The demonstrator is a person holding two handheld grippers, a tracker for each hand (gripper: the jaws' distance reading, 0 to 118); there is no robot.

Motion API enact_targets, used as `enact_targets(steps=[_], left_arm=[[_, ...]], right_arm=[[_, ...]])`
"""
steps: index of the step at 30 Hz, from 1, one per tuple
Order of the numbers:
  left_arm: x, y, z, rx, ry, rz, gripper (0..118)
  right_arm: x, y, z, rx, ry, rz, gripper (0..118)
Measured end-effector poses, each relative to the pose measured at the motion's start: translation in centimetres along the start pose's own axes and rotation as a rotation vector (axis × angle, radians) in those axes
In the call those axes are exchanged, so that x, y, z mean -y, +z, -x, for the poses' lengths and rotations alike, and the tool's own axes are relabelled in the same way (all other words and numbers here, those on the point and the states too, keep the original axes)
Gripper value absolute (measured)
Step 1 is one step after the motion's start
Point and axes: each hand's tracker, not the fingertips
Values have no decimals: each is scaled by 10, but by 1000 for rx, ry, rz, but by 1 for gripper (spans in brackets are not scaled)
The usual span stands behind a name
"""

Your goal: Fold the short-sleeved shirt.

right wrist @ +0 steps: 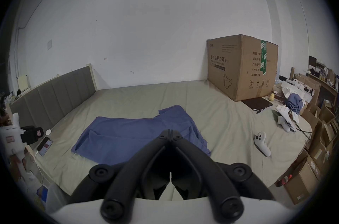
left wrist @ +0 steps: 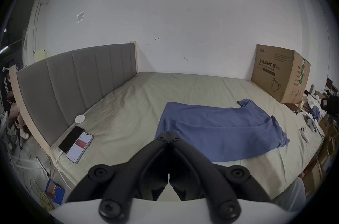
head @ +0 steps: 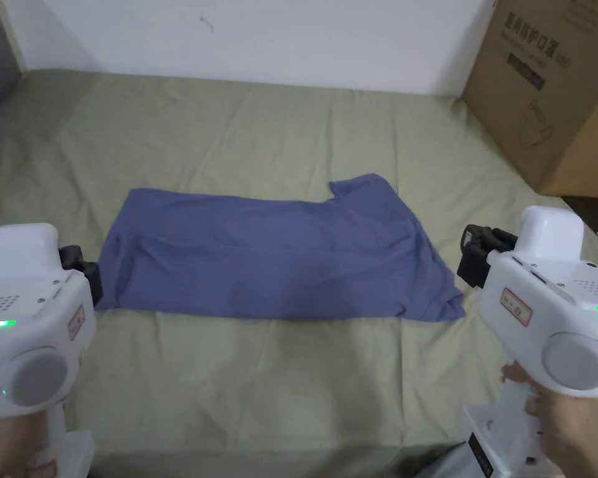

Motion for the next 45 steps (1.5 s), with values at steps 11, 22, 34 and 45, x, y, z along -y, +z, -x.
enact_targets(steps=[11, 22, 34, 45], left_arm=[[-51, -82, 16, 124, 62, 225, 118], [-19, -222, 30, -15, -6, 656, 117], [23, -240, 15, -53, -51, 746, 3], [-8, -205, 41, 27, 131, 585, 3]], right_arm=[[5, -22, 11, -6, 18, 49, 0], [29, -61, 6, 40, 14, 169, 0], [36, -96, -4, 59, 76, 294, 0], [-2, -199, -63, 144, 79, 572, 117]])
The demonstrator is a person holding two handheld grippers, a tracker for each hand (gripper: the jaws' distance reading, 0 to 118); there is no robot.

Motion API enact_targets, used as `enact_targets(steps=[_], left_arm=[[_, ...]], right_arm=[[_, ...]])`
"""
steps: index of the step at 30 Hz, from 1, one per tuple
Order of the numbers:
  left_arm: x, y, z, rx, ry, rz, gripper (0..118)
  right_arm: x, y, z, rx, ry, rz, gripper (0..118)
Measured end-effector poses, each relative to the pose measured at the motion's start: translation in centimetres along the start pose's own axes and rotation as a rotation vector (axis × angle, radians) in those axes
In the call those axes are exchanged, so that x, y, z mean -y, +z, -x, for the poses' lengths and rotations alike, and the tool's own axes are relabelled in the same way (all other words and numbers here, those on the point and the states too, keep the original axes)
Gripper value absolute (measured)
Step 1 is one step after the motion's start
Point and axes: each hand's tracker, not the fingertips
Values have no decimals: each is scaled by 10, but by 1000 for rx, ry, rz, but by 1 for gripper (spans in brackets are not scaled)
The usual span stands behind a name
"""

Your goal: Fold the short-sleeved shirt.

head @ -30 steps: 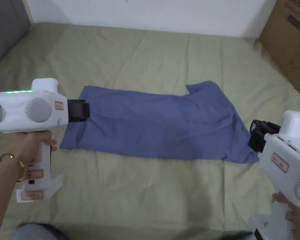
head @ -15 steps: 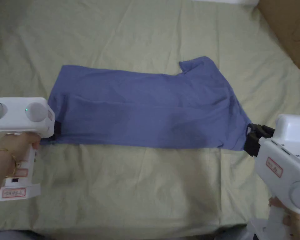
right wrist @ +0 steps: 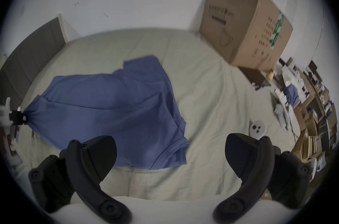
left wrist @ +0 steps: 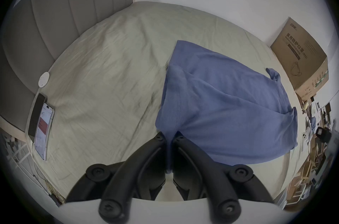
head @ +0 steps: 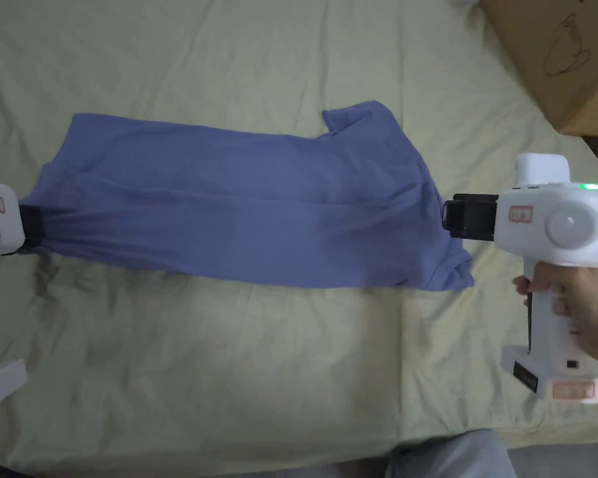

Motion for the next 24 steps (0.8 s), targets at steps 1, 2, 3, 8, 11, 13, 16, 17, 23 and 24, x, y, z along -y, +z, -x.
enact_targets(steps=[1, 2, 3, 8, 11, 13, 16, 17, 23, 24], left_arm=[[0, 0, -1, -5, -12, -1, 3], [0, -1, -3, -13, -25, 0, 3], [0, -3, -4, -20, -27, 4, 3], [1, -14, -8, -49, -40, 30, 3], [2, -17, -6, -52, -41, 39, 3], [3, -20, -4, -53, -40, 51, 3], [4, -21, -3, -55, -40, 68, 3], [4, -20, -2, -51, -37, 73, 3], [-3, 18, 1, -6, 10, 18, 3], [-3, 28, 2, 5, 12, 8, 3]], right_arm=[[-1, -12, -3, -6, -34, 31, 117], [-1, -24, -4, 7, -47, 73, 117], [0, -37, -4, 16, -53, 121, 117], [24, -88, -3, 87, -97, 248, 117], [35, -104, 2, 88, -122, 265, 110], [43, -111, 1, 27, -153, 301, 85], [37, -100, -7, -21, -194, 290, 51], [33, -94, -10, -39, -163, 302, 29], [10, -38, -28, -122, -165, 251, 6], [8, -29, -30, -129, -157, 236, 6]])
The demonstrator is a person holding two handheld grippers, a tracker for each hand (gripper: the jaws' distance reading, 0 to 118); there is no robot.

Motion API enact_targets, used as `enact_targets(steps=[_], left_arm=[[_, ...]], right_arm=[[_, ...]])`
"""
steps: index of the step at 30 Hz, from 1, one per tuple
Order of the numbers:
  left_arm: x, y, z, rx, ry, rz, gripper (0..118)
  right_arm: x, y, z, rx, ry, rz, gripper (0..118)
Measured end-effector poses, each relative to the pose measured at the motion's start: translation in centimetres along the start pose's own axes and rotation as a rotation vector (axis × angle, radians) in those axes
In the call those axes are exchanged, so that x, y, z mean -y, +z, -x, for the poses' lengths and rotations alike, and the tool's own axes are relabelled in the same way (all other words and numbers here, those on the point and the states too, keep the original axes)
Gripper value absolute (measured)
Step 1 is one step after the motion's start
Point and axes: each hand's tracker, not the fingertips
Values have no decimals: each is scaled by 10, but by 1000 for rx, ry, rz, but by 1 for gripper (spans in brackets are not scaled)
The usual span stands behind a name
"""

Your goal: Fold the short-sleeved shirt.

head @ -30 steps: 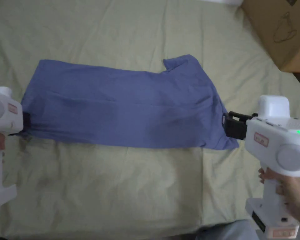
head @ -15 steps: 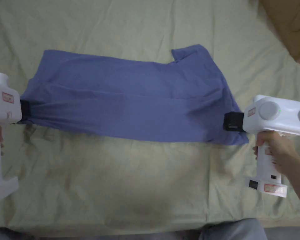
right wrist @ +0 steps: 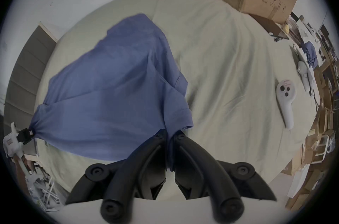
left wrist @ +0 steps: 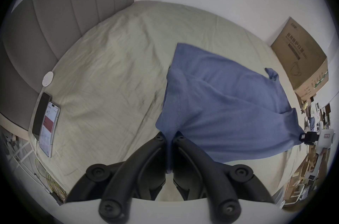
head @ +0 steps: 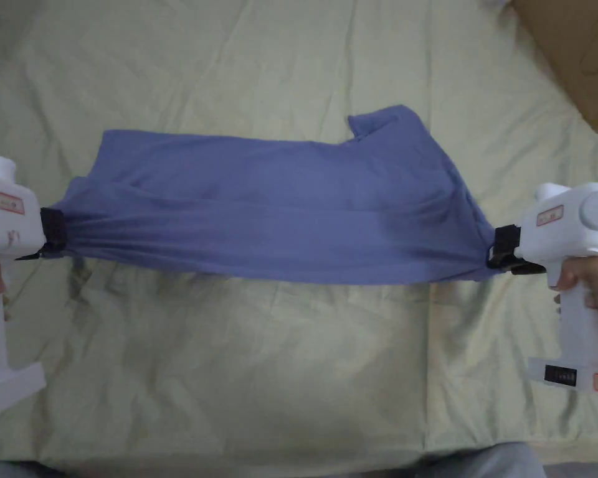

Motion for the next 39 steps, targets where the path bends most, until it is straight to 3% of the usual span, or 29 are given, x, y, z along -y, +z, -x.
enact_targets(steps=[7, 13, 14, 15, 16, 18, 19, 20, 22, 26, 29, 33, 36, 37, 38, 39], left_arm=[[34, 65, 28, 49, 11, -45, 3], [108, 69, 52, 31, 19, 20, 6], [119, 66, 54, 16, 15, 40, 11], [129, 62, 55, 1, 21, 63, 28], [136, 58, 56, -42, 20, 86, 57], [144, 54, 60, -79, 15, 90, 89], [144, 56, 63, -69, 18, 85, 101], [140, 60, 65, -78, 24, 80, 103], [129, 72, 65, -86, 30, 28, 103], [96, 115, 44, -73, 3, -200, 103], [84, 148, 13, -62, -55, -504, 102], [87, 167, -28, -75, -152, -743, 98], [89, 166, -51, -24, -209, -783, 80], [91, 165, -57, -11, -215, -778, 65], [93, 164, -61, -3, -222, -774, 48], [95, 160, -65, 11, -230, -774, 27]], right_arm=[[43, 63, -10, -41, 80, -50, 6], [119, 59, -29, -71, 41, -16, 6], [130, 55, -30, -72, 40, -8, 6], [141, 49, -31, -65, 49, 1, 6], [149, 44, -30, -51, 59, 4, 10], [157, 41, -30, -19, 64, 8, 47], [158, 43, -30, 34, 74, 9, 82], [158, 46, -29, 62, 88, 6, 99], [152, 63, -29, 82, 90, -77, 108], [132, 112, -16, 59, 80, -336, 108], [124, 149, 9, 35, 106, -569, 109], [126, 178, 47, 9, 153, -806, 112], [127, 181, 70, -10, 159, -878, 111], [129, 180, 75, -37, 163, -900, 104], [132, 179, 78, -67, 165, -923, 92], [134, 178, 83, -54, 158, -914, 68]])
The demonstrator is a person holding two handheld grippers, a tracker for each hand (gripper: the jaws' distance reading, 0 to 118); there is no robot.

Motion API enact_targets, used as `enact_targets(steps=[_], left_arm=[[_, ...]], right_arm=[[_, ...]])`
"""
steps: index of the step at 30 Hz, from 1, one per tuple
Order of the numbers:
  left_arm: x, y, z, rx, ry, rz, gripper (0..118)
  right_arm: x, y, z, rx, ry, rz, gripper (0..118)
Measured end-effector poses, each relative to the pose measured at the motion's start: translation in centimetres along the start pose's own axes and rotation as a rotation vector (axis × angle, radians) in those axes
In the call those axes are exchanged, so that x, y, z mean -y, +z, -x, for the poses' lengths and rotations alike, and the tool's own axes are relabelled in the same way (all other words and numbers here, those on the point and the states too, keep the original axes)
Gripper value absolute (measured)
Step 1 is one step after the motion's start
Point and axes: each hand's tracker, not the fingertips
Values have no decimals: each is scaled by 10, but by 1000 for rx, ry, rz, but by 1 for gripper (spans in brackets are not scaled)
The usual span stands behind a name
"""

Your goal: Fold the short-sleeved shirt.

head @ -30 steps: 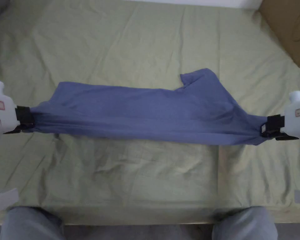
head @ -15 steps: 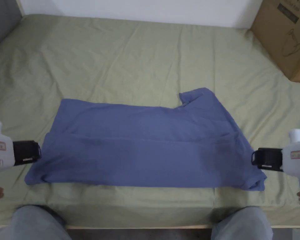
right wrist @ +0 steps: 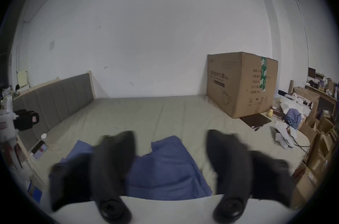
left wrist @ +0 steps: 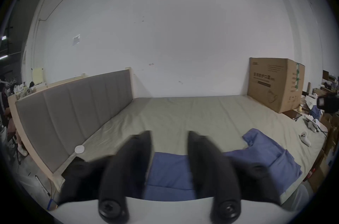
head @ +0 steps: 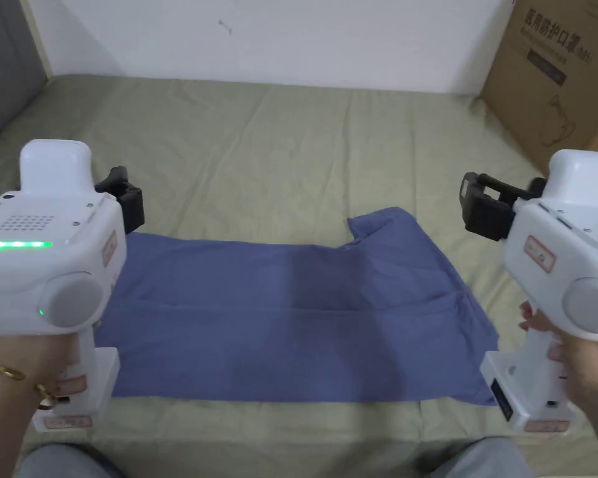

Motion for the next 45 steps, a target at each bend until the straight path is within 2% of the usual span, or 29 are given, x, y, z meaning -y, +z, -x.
enact_targets(steps=[1, 2, 3, 4, 6, 12, 13, 14, 15, 16, 17, 19, 21, 23, 26, 33, 36, 37, 38, 39, 40, 42, 43, 45], left_arm=[[2, 0, -4, 10, -8, -2, 5], [4, 1, -5, 11, -23, -4, 2], [7, 1, -6, 19, -27, -8, 0], [8, -1, -9, 37, -31, 8, 0], [10, -4, -9, 53, -19, 29, 0], [4, -27, -1, 44, -20, 73, 0], [1, -35, 2, 44, -30, 88, 5], [-3, -44, 7, 45, -36, 112, 16], [-7, -56, 12, 58, -34, 164, 35], [-13, -68, 17, 55, -30, 219, 62], [-15, -80, 22, 50, -15, 257, 78], [-18, -111, 34, 69, 19, 345, 94], [-18, -143, 45, 54, 52, 451, 95], [-12, -181, 58, 78, 117, 586, 102], [6, -234, 71, 62, 196, 727, 103], [54, -330, 78, -56, 145, 887, 103], [71, -350, 71, -90, 71, 886, 103], [77, -354, 69, -78, 54, 909, 101], [84, -360, 67, -78, 40, 941, 94], [89, -362, 65, -83, 32, 967, 73], [94, -361, 64, -85, 26, 966, 28], [99, -351, 56, -62, 32, 929, 11], [97, -349, 51, -61, -8, 903, 2], [93, -343, 47, -41, -74, 889, 1]], right_arm=[[2, -3, 4, 6, -4, 1, 35], [5, -5, 6, 7, -3, 0, 12], [7, -5, 9, 7, -4, -2, 2], [9, -6, 10, 5, -9, 3, 0], [13, -13, 10, -51, -45, 57, 0], [21, -29, 9, -33, -64, 84, 0], [20, -30, 11, -31, -65, 90, 0], [20, -33, 11, -30, -64, 95, 0], [21, -37, 11, -29, -64, 99, 0], [21, -42, 11, -25, -63, 107, 0], [21, -45, 12, -22, -64, 112, 0], [24, -56, 11, -17, -75, 127, 0], [27, -67, 12, -12, -85, 144, 0], [31, -82, 11, -6, -80, 167, 0], [40, -104, 10, 11, -65, 210, 0], [63, -149, 2, 35, -55, 310, 0], [73, -165, 0, 36, -43, 352, 0], [75, -168, -1, 37, -41, 357, 0], [78, -171, -1, 39, -36, 365, 0], [80, -174, -2, 41, -34, 370, 0], [81, -176, -2, 44, -33, 374, 0], [82, -179, -3, 51, -32, 376, 0], [82, -181, -4, 54, -32, 377, 0], [77, -190, -6, 56, -31, 390, 0]])
